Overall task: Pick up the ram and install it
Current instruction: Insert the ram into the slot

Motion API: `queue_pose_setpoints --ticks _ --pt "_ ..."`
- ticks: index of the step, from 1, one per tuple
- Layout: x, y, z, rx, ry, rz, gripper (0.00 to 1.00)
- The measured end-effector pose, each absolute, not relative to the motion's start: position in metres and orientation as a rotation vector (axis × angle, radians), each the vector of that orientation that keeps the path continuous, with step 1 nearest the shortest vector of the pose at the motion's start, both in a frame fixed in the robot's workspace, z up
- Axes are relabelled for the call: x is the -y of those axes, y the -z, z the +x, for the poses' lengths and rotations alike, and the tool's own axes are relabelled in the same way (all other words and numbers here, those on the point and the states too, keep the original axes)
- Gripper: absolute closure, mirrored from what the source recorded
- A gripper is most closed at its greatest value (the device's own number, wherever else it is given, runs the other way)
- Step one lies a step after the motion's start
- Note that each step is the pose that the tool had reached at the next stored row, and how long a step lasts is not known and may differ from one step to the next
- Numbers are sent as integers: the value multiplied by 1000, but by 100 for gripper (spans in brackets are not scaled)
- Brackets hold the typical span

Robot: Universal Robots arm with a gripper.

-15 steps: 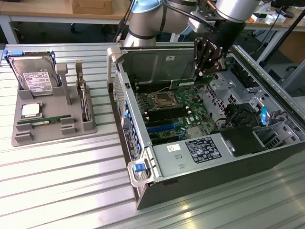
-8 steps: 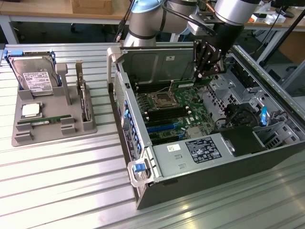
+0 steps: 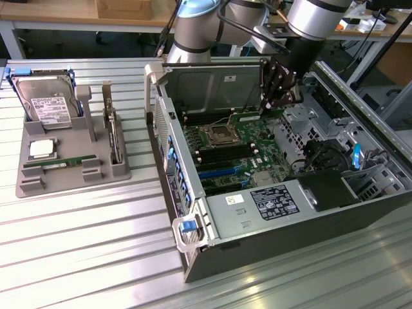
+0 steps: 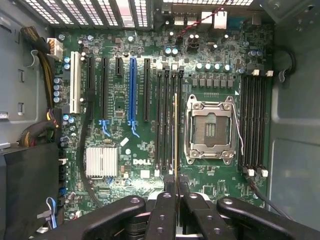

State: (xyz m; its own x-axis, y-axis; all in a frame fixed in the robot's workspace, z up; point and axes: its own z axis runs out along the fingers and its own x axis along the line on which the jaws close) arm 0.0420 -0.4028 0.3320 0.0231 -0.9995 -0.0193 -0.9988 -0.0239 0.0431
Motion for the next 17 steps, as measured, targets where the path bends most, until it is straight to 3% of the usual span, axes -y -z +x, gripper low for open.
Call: queue_pose_setpoints --ticks 17 --pt "403 -319 42 2183 69 2234 88"
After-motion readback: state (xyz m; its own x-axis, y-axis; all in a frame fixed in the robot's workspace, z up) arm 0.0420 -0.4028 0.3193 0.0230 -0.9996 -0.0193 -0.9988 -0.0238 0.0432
